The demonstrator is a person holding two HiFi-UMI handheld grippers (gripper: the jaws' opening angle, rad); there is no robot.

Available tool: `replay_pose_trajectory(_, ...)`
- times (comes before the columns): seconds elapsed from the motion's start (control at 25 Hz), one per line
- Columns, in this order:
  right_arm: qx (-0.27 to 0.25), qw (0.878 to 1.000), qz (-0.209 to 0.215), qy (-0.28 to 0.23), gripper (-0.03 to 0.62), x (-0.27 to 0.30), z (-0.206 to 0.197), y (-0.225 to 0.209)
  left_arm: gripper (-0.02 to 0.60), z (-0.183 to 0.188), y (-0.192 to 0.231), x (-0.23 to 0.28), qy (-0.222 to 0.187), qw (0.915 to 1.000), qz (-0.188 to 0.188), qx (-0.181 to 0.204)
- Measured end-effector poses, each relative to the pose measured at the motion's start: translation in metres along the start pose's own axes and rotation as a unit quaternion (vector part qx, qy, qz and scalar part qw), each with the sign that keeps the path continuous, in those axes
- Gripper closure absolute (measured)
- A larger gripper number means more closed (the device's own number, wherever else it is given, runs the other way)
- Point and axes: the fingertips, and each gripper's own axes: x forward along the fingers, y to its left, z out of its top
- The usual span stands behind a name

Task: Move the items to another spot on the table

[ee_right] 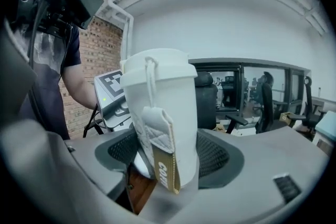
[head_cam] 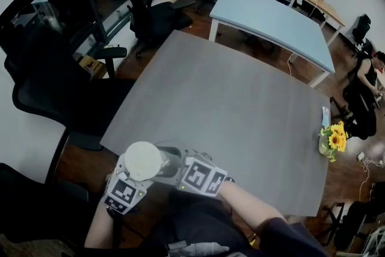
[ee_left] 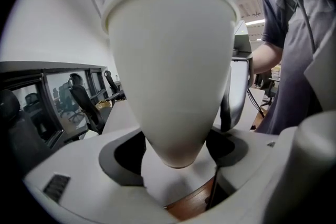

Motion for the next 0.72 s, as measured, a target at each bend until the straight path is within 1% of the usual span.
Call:
replay_pose_trajectory(0.12,-0.011,1.000,-0.011,0.005,0.243,0.004,-0.002,-0.007,0.202,-0.002,0.007,0.006,-0.002,1.0000,-0.002,-0.003)
replay_pose_trajectory(0.2,-0.011,1.000,-0.009,0.003,0.244,0.003,-0.006,-0.014,0.202,-0.002,0.010,0.013,0.001,1.0000,0.000,-0.006)
replay_pose_trajectory(0.32,-0.003,1.000,-0.001,-0.009,0.243,0.001,-0.010,-0.024,0.202,-0.002,0.014,0.023,0.018,0.9998,0.004,-0.003)
replay_pose_trajectory(0.52,-0.012,1.000,0.008,-0.028,0.244,0.000,-0.008,-0.047,0.202,0.005,0.034,0.036,0.040,0.9987,0.031,0.012)
replay_pose_trajectory(0.72,-0.016,0.999,0.021,-0.040,0.244,0.009,-0.007,-0.058,0.202,0.002,0.049,0.039,0.057,0.9971,0.050,0.012)
